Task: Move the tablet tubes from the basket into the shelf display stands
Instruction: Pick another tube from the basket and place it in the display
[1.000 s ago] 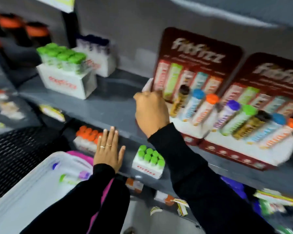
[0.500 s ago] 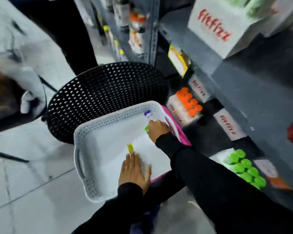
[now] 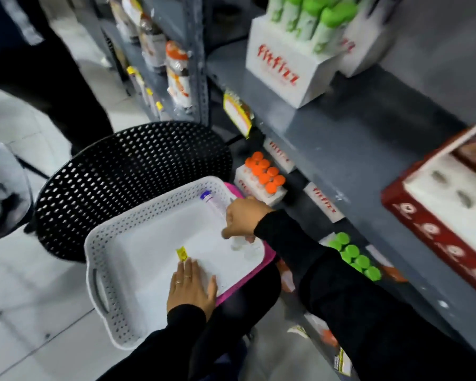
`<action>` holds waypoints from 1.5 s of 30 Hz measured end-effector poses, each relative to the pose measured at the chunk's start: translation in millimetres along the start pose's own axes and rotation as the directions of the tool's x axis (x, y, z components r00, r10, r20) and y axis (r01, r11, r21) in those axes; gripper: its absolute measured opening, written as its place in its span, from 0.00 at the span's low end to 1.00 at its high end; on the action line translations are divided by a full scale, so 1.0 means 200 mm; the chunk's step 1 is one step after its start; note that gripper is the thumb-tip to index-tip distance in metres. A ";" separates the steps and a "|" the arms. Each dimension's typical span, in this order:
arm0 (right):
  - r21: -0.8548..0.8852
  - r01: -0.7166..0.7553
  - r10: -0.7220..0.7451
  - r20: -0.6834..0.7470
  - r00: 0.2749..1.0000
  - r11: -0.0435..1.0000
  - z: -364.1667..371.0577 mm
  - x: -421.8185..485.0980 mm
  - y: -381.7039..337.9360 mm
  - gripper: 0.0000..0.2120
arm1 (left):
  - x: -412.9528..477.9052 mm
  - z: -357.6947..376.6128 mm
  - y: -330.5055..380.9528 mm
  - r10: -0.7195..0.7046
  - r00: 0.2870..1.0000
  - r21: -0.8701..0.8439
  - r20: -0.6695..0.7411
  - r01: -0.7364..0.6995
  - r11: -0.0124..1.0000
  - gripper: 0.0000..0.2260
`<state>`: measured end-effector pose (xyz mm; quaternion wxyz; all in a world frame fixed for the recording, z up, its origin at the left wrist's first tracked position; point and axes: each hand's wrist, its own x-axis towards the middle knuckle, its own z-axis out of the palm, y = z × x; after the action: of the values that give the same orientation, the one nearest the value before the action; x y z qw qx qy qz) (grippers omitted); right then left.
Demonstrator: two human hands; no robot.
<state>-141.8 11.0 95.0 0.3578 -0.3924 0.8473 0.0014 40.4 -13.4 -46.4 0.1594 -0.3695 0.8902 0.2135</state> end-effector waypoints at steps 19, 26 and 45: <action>0.044 -0.307 0.264 -0.633 0.727 0.951 -0.65 -1.41 0.41 0.11 | 0.11 -0.57 1.22 0.705 0.650 0.192 -0.285 -0.682 0.706 0.29; 0.206 -0.350 0.386 -0.708 0.591 0.914 -0.67 -1.56 0.51 0.16 | 0.08 -0.55 1.34 0.739 0.639 0.275 -0.216 -0.686 0.674 0.37; 0.124 -0.552 0.465 -0.704 0.537 0.825 -0.71 -1.43 0.62 0.14 | 0.08 -0.57 1.32 0.758 0.627 0.344 -0.179 -0.682 0.645 0.27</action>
<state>-185.2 247.5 339.5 -0.0347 -0.1176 0.9925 0.0026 -175.3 88.2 114.1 -0.0366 0.0150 0.9953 0.0888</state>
